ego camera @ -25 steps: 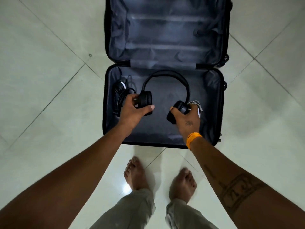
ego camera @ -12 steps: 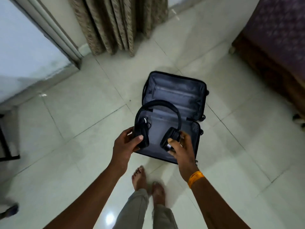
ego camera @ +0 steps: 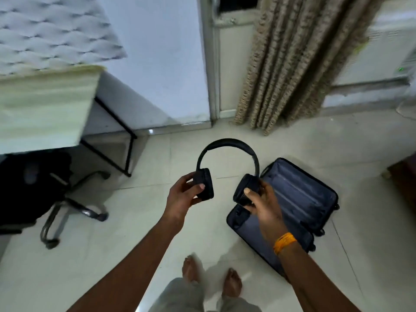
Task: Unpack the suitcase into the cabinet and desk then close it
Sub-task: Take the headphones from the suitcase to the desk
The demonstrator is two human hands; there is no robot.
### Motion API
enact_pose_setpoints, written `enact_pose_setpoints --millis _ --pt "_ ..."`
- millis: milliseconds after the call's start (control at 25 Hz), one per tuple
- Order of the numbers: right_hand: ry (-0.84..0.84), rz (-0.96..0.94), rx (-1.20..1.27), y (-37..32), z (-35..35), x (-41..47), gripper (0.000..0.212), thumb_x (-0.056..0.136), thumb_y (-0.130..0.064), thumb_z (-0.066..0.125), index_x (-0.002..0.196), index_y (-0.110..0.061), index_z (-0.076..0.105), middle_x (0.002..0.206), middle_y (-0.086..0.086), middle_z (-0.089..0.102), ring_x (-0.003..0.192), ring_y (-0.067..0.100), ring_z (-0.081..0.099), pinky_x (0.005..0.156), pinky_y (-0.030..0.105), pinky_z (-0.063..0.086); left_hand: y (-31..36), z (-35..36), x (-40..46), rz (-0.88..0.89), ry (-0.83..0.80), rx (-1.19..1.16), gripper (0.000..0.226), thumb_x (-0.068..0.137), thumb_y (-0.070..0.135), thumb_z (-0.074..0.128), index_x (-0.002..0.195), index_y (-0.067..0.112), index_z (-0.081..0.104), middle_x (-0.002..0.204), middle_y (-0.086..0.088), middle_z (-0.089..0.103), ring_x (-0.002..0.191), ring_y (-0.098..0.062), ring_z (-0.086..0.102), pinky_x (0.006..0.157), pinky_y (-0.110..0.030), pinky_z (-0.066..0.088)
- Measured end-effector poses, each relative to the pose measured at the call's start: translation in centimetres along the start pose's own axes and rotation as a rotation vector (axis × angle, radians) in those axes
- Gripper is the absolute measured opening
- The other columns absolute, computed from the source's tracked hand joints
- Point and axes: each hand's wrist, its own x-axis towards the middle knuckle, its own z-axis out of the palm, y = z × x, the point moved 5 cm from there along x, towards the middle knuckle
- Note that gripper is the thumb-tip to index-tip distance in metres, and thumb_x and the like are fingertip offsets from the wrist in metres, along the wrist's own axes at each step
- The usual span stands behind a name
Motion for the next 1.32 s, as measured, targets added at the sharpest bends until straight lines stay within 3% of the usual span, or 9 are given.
enact_pose_setpoints --millis 160,320,520,600,800,960,1080,1200,1320 --pt "-0.182 -0.049 -0.054 -1.9 9.9 -0.4 0.035 0.099 -0.012 0.066 0.133 -0.018 0.061 0.132 0.008 0.067 0.119 0.025 0.068 0.083 0.036 0.063 3.1 -9.0 -4.0 0.097 0.134 -0.112 0.057 0.08 0.01 0.08 0.136 0.013 0.064 0.116 -0.014 0.077 0.109 -0.035 0.074 0.096 -0.048 0.06" --pt "-0.344 -0.083 -0.116 -2.3 22.2 -1.4 0.031 0.097 -0.013 0.069 0.128 -0.018 0.065 0.125 0.007 0.07 0.112 0.02 0.071 0.081 0.035 0.064 5.6 -19.9 -6.6 0.181 0.326 -0.216 0.067 0.079 0.017 0.083 0.141 0.017 0.058 0.118 -0.014 0.076 0.11 -0.034 0.074 0.099 -0.051 0.058" --pt "-0.491 -0.098 -0.169 -1.0 37.7 -2.5 0.03 0.096 -0.016 0.071 0.125 -0.018 0.067 0.122 0.008 0.072 0.111 0.022 0.072 0.086 0.042 0.064 9.0 -33.5 -7.8 0.263 0.463 -0.258 0.042 0.093 0.008 0.074 0.133 0.018 0.063 0.116 -0.009 0.078 0.107 -0.029 0.075 0.077 -0.028 0.062" --pt "-0.515 -0.108 -0.174 -0.5 43.8 -2.8 0.029 0.096 -0.017 0.072 0.124 -0.019 0.068 0.12 0.008 0.073 0.11 0.025 0.072 0.087 0.045 0.064 10.8 -39.1 -7.7 0.294 0.513 -0.267 0.04 0.094 0.009 0.074 0.131 0.018 0.064 0.114 -0.007 0.078 0.106 -0.028 0.076 0.076 -0.027 0.061" --pt "-0.525 -0.136 -0.173 -0.4 55.5 -2.9 0.024 0.096 -0.018 0.071 0.12 -0.017 0.07 0.108 0.003 0.078 0.103 0.023 0.076 0.082 0.039 0.064 14.7 -50.0 -5.3 0.302 0.556 -0.23 0.047 0.086 0.021 0.083 0.13 0.016 0.066 0.117 -0.011 0.077 0.108 -0.028 0.075 0.099 -0.049 0.058" --pt "-0.486 -0.146 -0.171 0.0 62.5 -0.3 0.024 0.097 -0.017 0.071 0.12 -0.013 0.07 0.107 0.005 0.079 0.101 0.021 0.076 0.077 0.033 0.065 17.5 -56.2 -0.4 0.3 0.534 -0.215 0.042 0.092 0.02 0.079 0.131 0.018 0.065 0.115 -0.01 0.078 0.106 -0.028 0.076 0.094 -0.044 0.06" --pt "-0.465 -0.154 -0.175 0.2 66.7 3.5 0.022 0.097 -0.016 0.072 0.119 -0.014 0.07 0.106 0.001 0.079 0.098 0.015 0.076 0.073 0.028 0.063 19.1 -59.2 4.9 0.285 0.516 -0.202 0.04 0.092 0.022 0.079 0.13 0.017 0.066 0.114 -0.01 0.078 0.104 -0.03 0.076 0.097 -0.051 0.059" --pt "-0.456 -0.16 -0.187 -0.4 70.6 8.1 0.018 0.095 -0.018 0.074 0.113 -0.021 0.071 0.102 -0.005 0.079 0.096 0.01 0.076 0.08 0.032 0.064 21.4 -61.2 10.0 0.276 0.514 -0.206 0.047 0.085 0.03 0.081 0.128 0.021 0.066 0.111 -0.009 0.079 0.102 -0.031 0.077 0.098 -0.055 0.057" --pt "-0.437 -0.132 -0.178 -0.9 75.0 14.2 0.017 0.093 -0.018 0.076 0.109 -0.022 0.071 0.101 -0.003 0.08 0.096 0.014 0.076 0.084 0.04 0.064 23.7 -63.0 16.3 0.249 0.491 -0.21 0.042 0.089 0.024 0.08 0.128 0.023 0.064 0.11 -0.009 0.079 0.1 -0.03 0.077 0.096 -0.05 0.058"
